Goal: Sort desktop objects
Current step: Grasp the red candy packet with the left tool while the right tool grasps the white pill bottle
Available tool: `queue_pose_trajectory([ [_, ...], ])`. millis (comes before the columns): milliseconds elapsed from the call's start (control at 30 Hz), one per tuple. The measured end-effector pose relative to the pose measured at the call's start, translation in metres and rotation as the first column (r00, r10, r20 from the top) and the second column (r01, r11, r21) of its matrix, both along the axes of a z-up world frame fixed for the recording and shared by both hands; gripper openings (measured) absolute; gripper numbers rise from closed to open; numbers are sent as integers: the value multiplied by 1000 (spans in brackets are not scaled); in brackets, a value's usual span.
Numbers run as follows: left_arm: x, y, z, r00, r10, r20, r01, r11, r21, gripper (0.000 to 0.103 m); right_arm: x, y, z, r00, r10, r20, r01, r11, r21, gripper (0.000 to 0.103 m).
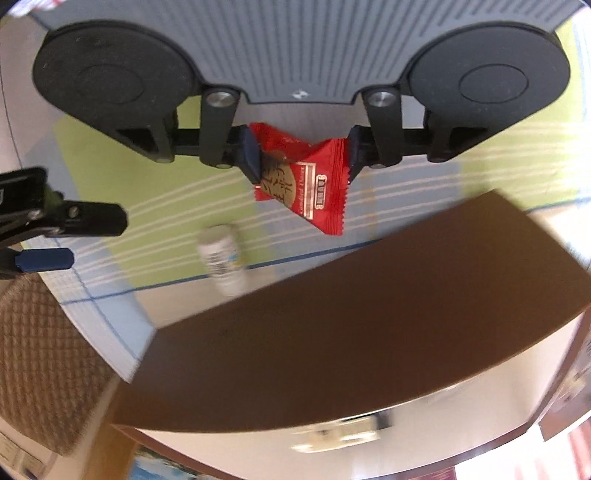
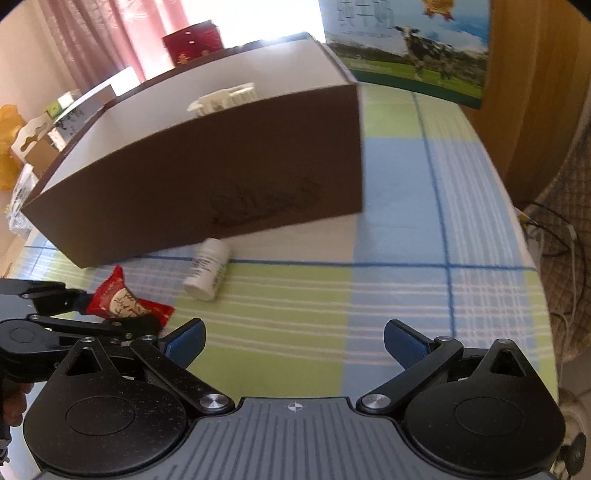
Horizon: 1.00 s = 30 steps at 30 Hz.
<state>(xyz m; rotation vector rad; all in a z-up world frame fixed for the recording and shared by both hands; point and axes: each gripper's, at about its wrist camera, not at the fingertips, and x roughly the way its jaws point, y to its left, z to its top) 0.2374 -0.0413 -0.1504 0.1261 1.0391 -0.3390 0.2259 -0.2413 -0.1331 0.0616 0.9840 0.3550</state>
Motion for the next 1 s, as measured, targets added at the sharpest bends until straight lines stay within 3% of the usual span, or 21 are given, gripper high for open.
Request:
queue_pose_trajectory([
  [167, -3, 39, 0, 995, 95, -21, -95, 995, 2, 38, 7, 24, -2, 997, 73, 21, -73, 997, 3, 99],
  [267, -6, 56, 1, 989, 144, -29, -144, 990, 6, 41, 13, 41, -6, 993, 116, 27, -116, 993, 6, 83],
  [333, -7, 64, 1, 986, 162, -32, -162, 987, 1, 42, 18, 51, -11, 992, 127, 28, -127, 992, 5, 78],
  [533, -12, 71, 4, 982, 186, -26, -186, 982, 3, 61, 33, 72, -25, 991, 131, 15, -131, 991, -9, 59],
  [733, -13, 74, 7, 981, 195, -16, -195, 981, 0, 68, 31, 74, -27, 982, 180, 54, -175, 981, -85, 26],
  [1000, -9, 77, 10, 981, 193, -3, -193, 981, -3, 68, 11, 41, -26, 985, 165, 46, -159, 982, -99, 24],
])
